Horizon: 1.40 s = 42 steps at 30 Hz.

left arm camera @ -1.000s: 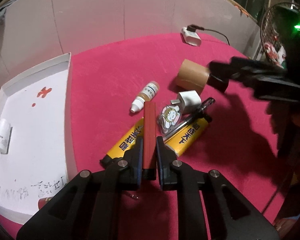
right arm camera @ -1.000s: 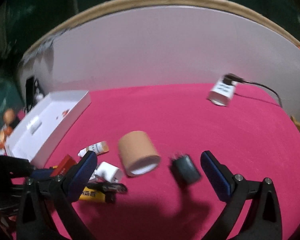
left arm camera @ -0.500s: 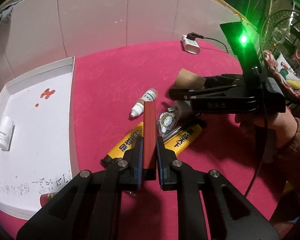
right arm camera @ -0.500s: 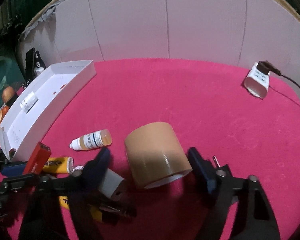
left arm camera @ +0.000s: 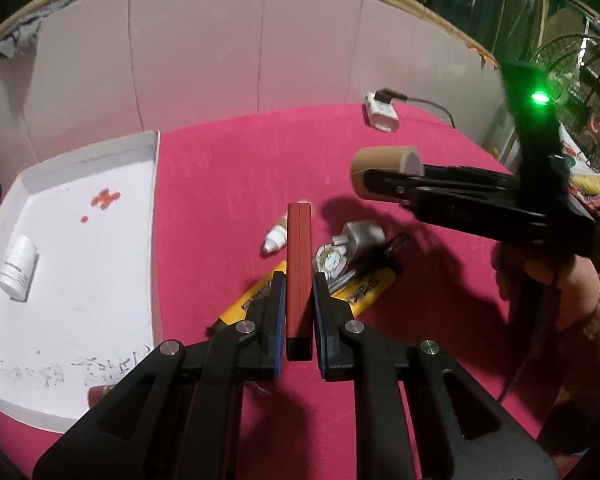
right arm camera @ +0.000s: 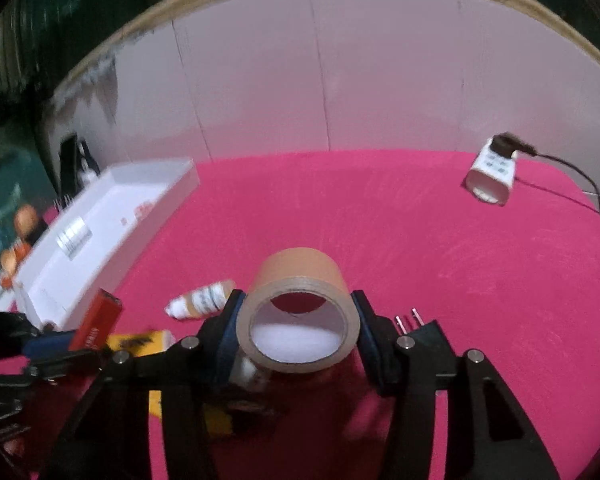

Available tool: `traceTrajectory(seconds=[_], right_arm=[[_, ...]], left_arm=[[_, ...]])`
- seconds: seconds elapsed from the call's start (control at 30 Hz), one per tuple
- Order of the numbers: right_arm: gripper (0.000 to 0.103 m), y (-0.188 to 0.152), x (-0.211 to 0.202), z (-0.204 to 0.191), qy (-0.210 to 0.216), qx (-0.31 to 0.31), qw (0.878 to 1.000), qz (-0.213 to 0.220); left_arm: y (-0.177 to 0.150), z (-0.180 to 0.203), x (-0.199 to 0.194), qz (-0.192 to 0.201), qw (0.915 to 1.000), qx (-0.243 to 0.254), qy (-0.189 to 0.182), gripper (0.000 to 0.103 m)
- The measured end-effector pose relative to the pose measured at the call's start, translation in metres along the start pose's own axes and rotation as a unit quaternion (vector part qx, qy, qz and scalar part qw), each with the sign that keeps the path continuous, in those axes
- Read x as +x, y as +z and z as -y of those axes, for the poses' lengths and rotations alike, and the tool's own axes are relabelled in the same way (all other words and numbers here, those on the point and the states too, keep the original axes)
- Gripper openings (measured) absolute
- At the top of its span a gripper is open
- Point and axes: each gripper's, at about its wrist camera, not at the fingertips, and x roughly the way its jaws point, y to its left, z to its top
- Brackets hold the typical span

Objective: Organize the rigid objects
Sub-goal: 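Grasp the tan tape roll with the right gripper while the left gripper holds the lighter, then lower the lighter and tape roll into the white tray and release both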

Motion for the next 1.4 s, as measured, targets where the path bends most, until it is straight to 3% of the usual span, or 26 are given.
traceTrajectory(seconds=[0.27,0.57,1.4], right_arm=[[0.052,0.006,-0.068,-0.022,0.022,0.020,0.995,0.098],[0.052,0.009,-0.104,-0.054,0.046,-0.005,0.988,0.148],[0.052,0.029,-0.114,-0.136,0.086,-0.086,0.980,0.161]], left_arm=[[0.014,0.000,-0.038,0.063,0.9977,-0.005,0.025,0.012],[0.021,-0.010,-0.073,0.111,0.9914,-0.018,0.067,0.012],[-0.002,-0.071,-0.127,0.159,0.9770,-0.080,0.118,0.012]])
